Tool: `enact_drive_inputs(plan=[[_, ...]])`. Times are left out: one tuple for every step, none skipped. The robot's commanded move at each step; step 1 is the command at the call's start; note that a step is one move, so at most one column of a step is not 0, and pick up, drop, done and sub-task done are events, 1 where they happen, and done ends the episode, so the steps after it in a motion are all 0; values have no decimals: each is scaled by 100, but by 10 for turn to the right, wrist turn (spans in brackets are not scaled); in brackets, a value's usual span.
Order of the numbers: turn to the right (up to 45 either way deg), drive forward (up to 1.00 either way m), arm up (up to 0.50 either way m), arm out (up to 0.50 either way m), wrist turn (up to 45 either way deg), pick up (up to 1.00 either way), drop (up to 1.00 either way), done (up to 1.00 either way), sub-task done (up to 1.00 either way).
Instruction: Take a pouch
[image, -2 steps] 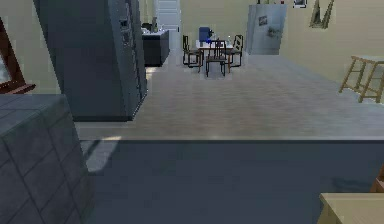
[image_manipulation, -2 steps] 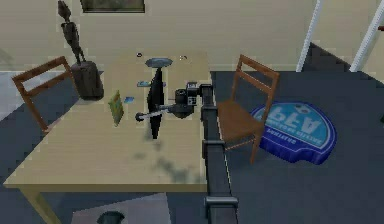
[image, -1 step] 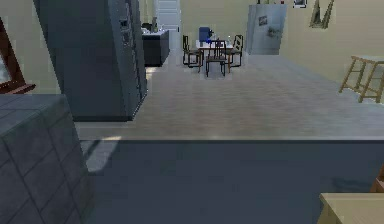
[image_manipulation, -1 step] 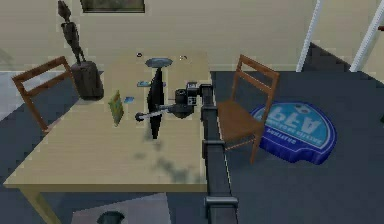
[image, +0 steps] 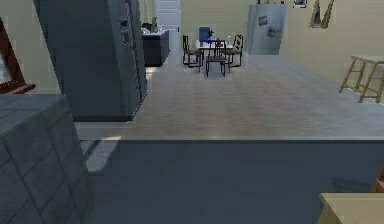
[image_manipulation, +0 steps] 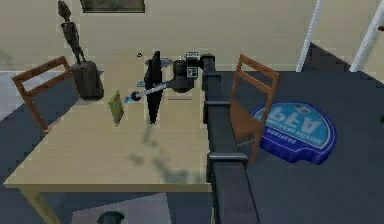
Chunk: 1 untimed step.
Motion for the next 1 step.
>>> enact_drive_inputs(plan=[[0,0,0,0,0,0,0,100,0]])
